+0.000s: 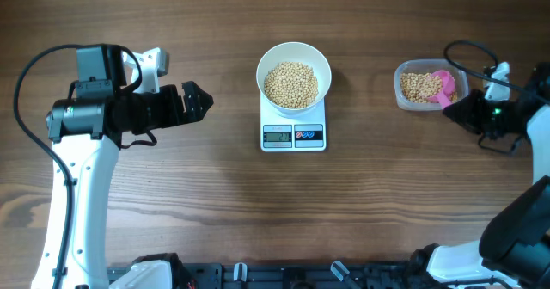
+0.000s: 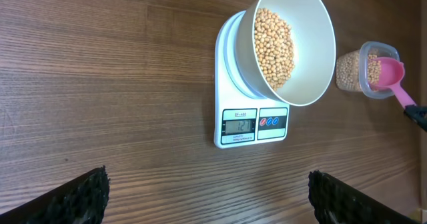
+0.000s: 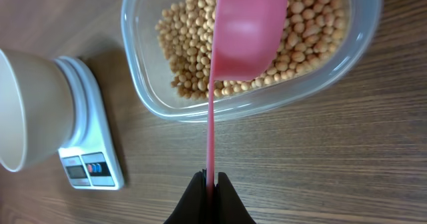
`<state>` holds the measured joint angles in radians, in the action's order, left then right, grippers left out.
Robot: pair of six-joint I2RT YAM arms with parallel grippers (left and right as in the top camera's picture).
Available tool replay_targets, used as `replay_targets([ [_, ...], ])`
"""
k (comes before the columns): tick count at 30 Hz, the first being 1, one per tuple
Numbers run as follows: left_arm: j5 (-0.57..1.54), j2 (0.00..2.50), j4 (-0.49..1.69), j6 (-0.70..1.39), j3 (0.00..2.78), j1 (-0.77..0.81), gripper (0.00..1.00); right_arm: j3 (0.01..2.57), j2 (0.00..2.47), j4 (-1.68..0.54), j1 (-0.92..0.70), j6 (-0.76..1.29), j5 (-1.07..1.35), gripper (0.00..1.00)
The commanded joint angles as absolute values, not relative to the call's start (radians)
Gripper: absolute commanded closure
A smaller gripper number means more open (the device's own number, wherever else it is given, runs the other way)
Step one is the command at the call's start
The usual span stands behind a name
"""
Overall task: Scoop item into bowl and weigh 150g on scale
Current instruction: 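Dip the scoop into the soybean tub and lift it filled, then carry the filled scoop with the right gripper over the bowl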
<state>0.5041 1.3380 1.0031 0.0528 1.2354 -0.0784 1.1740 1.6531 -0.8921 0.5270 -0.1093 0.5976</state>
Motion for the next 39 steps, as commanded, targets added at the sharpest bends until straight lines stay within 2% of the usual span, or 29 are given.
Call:
replay_targets([
  [1,0.523,1.335,1.003,0.033,1.254,-0.076,0.00,1.179,1.666,-0.886,0.571,-0.102,0.736,0.96],
  [10,0.523,1.335,1.003,0.033,1.254,-0.076,0.00,1.179,1.666,-0.903,0.664,-0.105,0.973,0.96],
  [16,0.523,1.335,1.003,0.033,1.254,-0.076,0.00,1.179,1.666,-0.936,0.665,-0.108,1.057,0.96],
  [24,0.523,1.335,1.003,0.033,1.254,-0.076,0.00,1.179,1.666,-0.955,0.654,-0.154,1.314,0.96],
  [27,0.523,1.335,1.003,0.033,1.254,-0.076,0.00,1.180,1.665,-0.953,0.611,-0.121,1.366,0.96],
  [32,0.523,1.335,1.003,0.033,1.254,-0.076,0.00,1.180,1.665,-0.896,0.453,0.004,1.389,0.96],
  [39,0.523,1.335,1.003,0.033,1.254,-0.076,0.00,1.180,1.664,-0.631,0.201,0.271,1.387,0.96],
])
